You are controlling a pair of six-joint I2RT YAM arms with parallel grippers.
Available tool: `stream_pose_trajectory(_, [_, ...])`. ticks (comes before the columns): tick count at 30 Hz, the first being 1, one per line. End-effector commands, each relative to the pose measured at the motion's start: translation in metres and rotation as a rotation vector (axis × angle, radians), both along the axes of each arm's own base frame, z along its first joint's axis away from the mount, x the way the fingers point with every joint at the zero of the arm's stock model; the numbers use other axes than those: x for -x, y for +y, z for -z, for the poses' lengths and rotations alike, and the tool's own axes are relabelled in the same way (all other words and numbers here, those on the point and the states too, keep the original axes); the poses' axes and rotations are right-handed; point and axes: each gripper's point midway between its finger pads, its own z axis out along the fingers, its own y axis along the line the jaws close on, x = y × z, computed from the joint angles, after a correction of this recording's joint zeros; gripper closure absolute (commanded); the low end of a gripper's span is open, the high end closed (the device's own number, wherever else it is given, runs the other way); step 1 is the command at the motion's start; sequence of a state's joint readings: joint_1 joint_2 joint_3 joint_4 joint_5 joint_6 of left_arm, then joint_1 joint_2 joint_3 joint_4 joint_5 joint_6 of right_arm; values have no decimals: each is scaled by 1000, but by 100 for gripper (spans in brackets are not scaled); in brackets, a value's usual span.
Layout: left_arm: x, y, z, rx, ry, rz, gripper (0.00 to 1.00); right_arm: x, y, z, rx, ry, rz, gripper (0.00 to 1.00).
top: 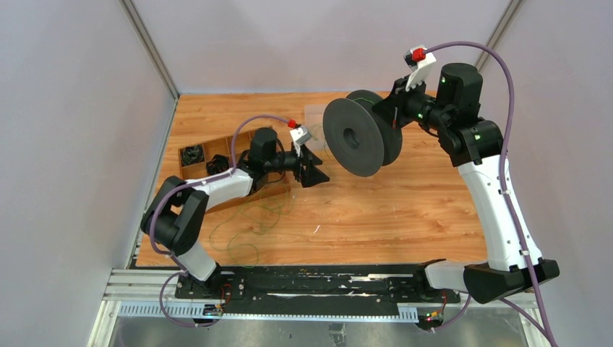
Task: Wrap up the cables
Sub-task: Wrap the cable around the cable reel.
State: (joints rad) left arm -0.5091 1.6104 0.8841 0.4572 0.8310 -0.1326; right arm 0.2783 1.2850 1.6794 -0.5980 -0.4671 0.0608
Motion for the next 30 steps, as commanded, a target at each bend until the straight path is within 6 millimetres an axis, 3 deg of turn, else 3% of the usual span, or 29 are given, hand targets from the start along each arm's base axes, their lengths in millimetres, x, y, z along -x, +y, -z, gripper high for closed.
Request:
stream_pose_trajectory(1, [-15, -11, 0, 80, 58, -86, 20, -2, -6, -29, -46, -67, 34, 99])
stream_pose_trajectory(6, [-28, -18, 9, 118, 88, -143, 23, -2, -7, -23, -43, -59, 39, 99])
stream_pose_trajectory(13, [-22, -33, 14, 155, 111, -114, 28, -7, -8, -14, -47, -37, 59, 99])
stream_pose_trajectory(17, [-20, -36, 10, 213, 124, -113, 43, -9, -9, -12, -48, -30, 72, 99])
stream_pose_trajectory(24, [-13, -40, 25, 191, 143, -97, 67, -11, -12, -18, -58, -38, 98, 99])
stream_pose_trajectory(30, [3, -41, 32, 147, 127, -36, 94, -22, -29, -28, -41, -69, 195, 99])
